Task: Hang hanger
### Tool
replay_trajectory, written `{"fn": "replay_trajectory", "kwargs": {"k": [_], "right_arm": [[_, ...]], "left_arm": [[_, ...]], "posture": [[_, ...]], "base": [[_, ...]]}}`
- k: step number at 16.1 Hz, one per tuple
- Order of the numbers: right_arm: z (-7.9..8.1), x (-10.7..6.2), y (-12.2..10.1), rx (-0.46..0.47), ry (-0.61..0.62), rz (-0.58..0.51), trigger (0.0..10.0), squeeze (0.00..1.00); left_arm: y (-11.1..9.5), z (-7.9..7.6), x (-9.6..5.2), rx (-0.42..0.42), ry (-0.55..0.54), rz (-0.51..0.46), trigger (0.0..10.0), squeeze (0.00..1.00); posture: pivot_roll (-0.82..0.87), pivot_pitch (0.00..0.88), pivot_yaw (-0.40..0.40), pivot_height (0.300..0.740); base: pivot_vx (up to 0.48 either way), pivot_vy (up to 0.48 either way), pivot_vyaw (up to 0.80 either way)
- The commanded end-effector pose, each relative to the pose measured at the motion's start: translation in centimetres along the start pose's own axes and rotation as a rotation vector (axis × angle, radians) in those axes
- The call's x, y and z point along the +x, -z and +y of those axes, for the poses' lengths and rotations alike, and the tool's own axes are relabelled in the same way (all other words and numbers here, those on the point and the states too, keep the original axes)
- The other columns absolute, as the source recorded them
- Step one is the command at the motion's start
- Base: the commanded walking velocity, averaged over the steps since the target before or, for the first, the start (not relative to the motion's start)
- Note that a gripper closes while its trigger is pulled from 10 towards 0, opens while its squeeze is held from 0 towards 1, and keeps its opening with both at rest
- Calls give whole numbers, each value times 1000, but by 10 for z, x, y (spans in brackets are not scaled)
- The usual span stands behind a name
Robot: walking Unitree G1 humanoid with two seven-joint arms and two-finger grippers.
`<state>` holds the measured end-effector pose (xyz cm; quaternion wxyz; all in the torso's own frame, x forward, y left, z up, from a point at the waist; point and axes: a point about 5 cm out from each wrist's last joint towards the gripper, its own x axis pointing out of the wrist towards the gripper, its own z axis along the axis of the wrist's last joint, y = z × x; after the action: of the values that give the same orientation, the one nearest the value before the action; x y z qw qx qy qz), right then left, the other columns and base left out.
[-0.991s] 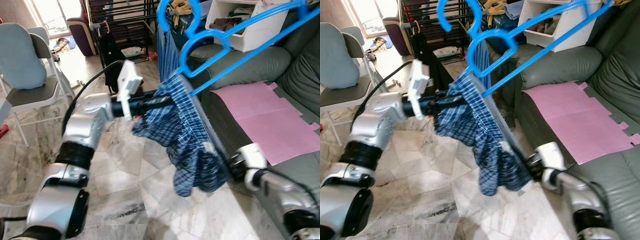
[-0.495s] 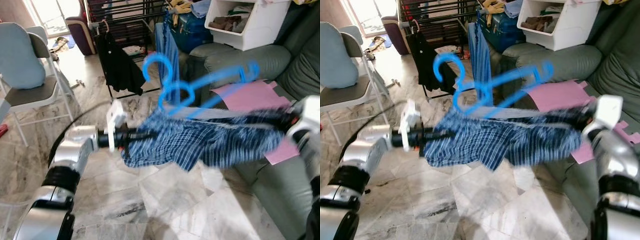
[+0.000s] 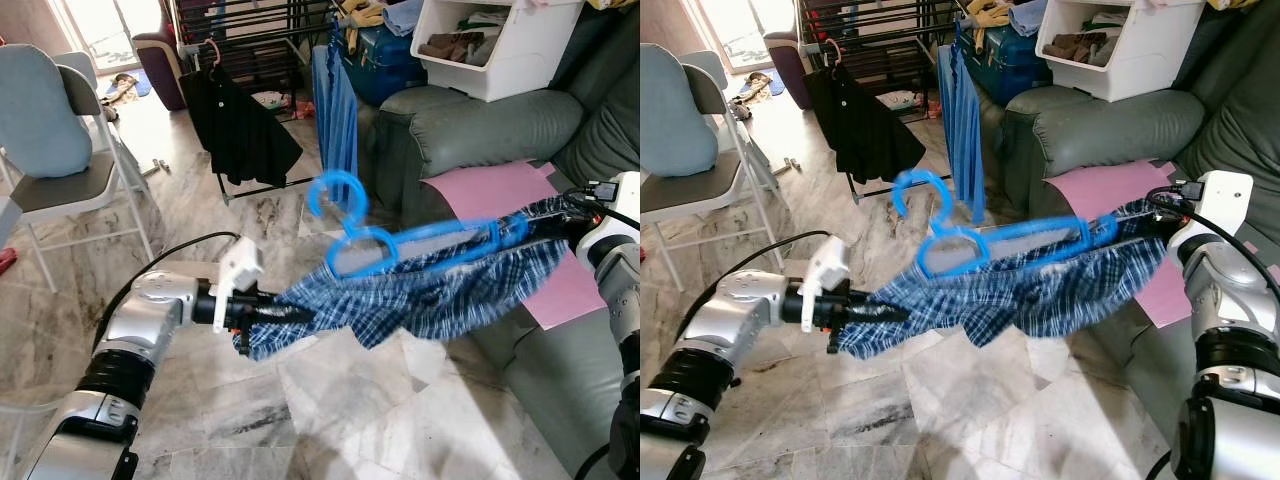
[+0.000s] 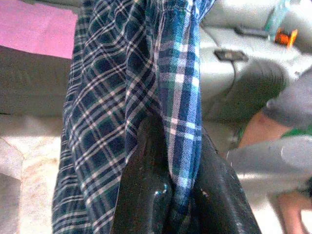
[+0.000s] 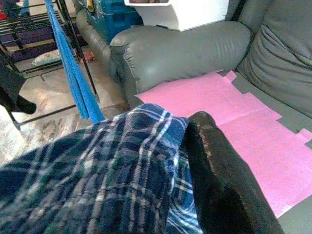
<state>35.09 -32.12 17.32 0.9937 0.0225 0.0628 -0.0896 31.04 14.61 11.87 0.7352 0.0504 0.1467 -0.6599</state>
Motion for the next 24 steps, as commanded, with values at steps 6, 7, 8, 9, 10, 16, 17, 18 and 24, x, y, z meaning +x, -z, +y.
{"fn": "replay_trajectory", "kwargs": {"k": [6,7,8,9,10,16,17,18,24], "right_arm": [[12,4,-14,25,-41,-43,0,0],[18,4,-15,29,-61,-49,0,0],[23,4,-15,30,-78,-55,0,0],[32,4,-17,8,-111,-68,0,0],[35,4,-16,0,-120,-70,0,0],[59,5,-10,45,-160,-62,0,0],[63,5,-10,50,-166,-63,0,0],[73,5,-8,59,-195,-61,0,0],[127,-16,10,89,-505,-23,0,0]], "left_arm": [[24,14,5,86,-181,186,0,0],[27,17,8,80,-240,180,0,0],[30,19,12,68,-277,174,0,0],[35,18,19,39,-305,158,0,0],[37,18,23,39,-320,159,0,0],[25,26,57,5,-552,33,0,0],[24,28,59,-2,-588,23,0,0],[23,29,66,-24,-643,13,0,0],[9,42,74,-139,-901,-42,0,0]], "posture": [[-185,0,44,740],[-187,0,46,740],[-191,0,47,740],[-196,0,49,740],[-196,0,49,740],[-194,0,46,740],[-194,0,46,740],[-194,0,46,740],[-198,0,49,740]], "base": [[0,0,0],[0,0,0],[0,0,0],[0,0,0],[0,0,0],[0,0,0],[0,0,0],[0,0,0],[0,0,0]]}}
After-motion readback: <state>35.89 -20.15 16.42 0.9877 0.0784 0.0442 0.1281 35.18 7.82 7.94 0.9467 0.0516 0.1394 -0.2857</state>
